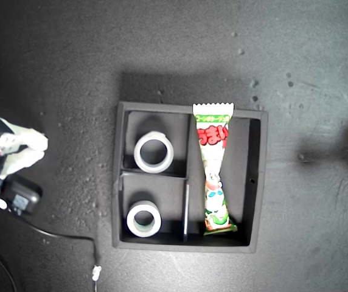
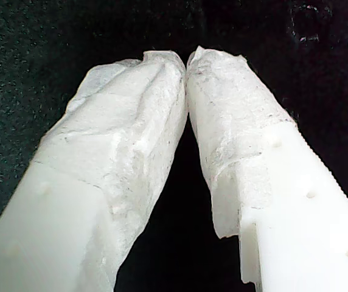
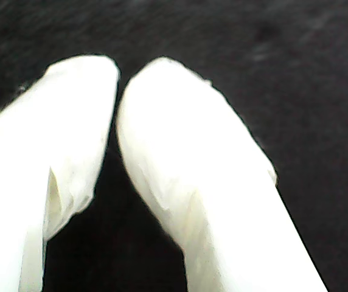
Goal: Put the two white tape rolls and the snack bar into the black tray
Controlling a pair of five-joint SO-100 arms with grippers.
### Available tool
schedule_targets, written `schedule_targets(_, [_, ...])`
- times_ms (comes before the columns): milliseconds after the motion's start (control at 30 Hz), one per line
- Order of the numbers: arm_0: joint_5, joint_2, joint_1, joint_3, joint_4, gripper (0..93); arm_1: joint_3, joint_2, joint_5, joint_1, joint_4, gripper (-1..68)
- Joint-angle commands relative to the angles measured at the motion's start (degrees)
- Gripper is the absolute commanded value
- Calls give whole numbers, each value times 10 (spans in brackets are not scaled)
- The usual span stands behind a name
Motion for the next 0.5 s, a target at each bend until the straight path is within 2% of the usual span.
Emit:
schedule_targets(0, [-1,54,1,32,32,2,6,-2,-48,11,19,-1])
schedule_targets(133, [-15,54,0,32,39,5,6,0,-105,60,38,-1])
schedule_targets(467, [15,54,16,32,69,2,6,6,-136,83,54,-1])
